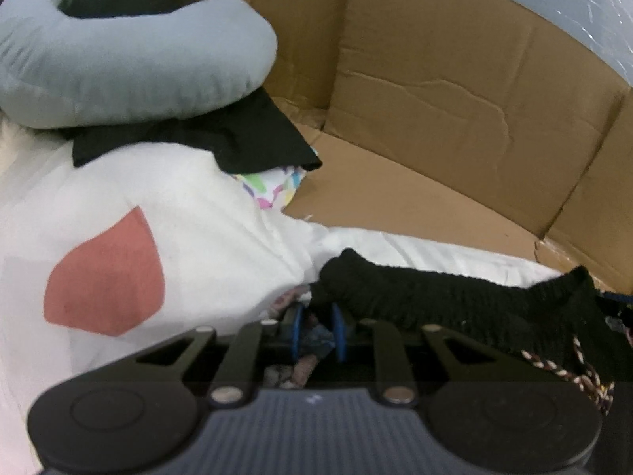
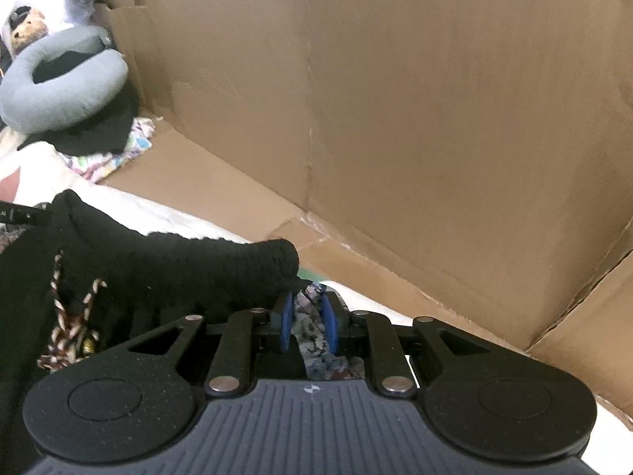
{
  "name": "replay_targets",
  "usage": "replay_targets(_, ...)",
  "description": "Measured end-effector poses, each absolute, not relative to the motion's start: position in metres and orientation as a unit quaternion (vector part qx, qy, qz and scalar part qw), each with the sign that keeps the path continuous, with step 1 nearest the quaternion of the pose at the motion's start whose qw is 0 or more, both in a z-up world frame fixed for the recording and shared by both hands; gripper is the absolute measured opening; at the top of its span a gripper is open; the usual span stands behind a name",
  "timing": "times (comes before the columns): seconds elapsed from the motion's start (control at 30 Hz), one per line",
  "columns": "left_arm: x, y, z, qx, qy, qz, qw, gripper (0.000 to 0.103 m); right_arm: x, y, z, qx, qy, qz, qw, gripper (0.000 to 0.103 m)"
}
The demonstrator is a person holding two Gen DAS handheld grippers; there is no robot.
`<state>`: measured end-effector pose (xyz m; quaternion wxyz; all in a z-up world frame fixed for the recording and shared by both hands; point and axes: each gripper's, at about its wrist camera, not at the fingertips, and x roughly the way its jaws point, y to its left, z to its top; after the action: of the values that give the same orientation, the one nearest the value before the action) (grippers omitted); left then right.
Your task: Fold clothes
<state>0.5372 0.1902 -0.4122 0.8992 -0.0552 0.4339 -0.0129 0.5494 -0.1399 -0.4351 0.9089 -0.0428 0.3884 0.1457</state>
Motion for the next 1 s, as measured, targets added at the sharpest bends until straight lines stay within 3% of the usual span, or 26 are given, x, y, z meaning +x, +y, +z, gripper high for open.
replay_targets(0.4,0.533,0.177,-0.395,-0.013,0.439,-0.015,0.898,0.018,0.566,-0.137,-0.439,-0.053,0.425,0.13,0.894,0.026)
replay_targets(0.53,0.513,0.179,-0.371,-0.014,0.41,-0.045,0.911,0.038,0.556,-0.146,-0.416,-0.029,0.411,0.142,0.9,0.028)
replay_targets(0.7,0.486,0.188,-0.348,-0.024,0.399,-0.056,0.915,0.042,0.536,-0.157,-0.386,-0.022,0.4,0.161,0.902,0.029)
replay_targets(0.83,0.456,0.199,-0.333,-0.032,0.391,-0.05,0.918,0.056,0.514,-0.17,-0.366,-0.019,0.398,0.178,0.9,0.03)
replay_targets(1.0,0.427,0.209,-0.328,-0.039,0.42,-0.052,0.905,0.057,0.482,-0.187,-0.352,0.003,0.407,0.204,0.89,0.033)
